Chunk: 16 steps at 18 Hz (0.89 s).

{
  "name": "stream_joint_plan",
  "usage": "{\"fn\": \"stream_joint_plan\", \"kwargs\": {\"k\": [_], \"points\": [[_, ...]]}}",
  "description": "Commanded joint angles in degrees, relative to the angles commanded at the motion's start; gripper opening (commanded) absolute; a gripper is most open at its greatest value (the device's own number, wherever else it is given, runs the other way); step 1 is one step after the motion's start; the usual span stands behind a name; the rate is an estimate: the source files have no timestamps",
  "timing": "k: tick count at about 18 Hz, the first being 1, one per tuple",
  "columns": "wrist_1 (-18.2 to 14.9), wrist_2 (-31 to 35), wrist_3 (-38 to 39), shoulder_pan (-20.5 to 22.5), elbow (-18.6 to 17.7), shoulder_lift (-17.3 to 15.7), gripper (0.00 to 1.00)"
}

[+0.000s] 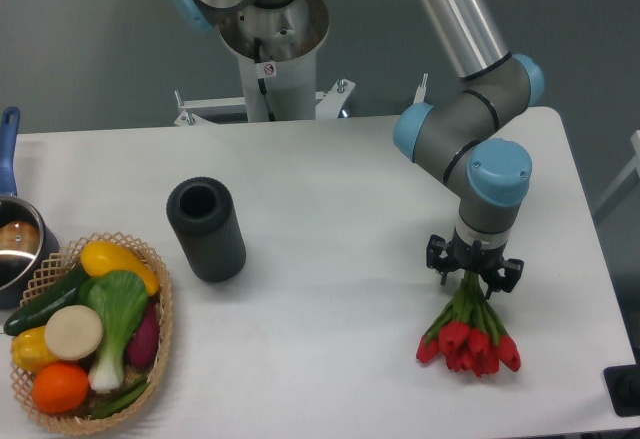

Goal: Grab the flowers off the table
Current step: 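Lower the open gripper down onto the tulip stems below the blooms, then lift the gripped tulip bunch up off the table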

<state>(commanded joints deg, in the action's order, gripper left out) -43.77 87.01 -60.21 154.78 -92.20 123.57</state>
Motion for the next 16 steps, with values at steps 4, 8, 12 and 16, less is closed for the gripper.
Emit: {"fn": "stream_joint_plan", "kwargs": {"k": [4, 8, 12, 16], "points": [[-0.1, 0.1, 0.5, 0.1, -0.3, -0.6, 0.00], [-0.1, 0.2, 1.4, 0.1, -0.3, -2.1, 0.00], [-1.1, 1.2, 1.4, 0.2, 0.0, -5.3, 0.00], [-4.1, 1.9, 1.0, 1.8, 1.0, -8.4, 0.00]]}}
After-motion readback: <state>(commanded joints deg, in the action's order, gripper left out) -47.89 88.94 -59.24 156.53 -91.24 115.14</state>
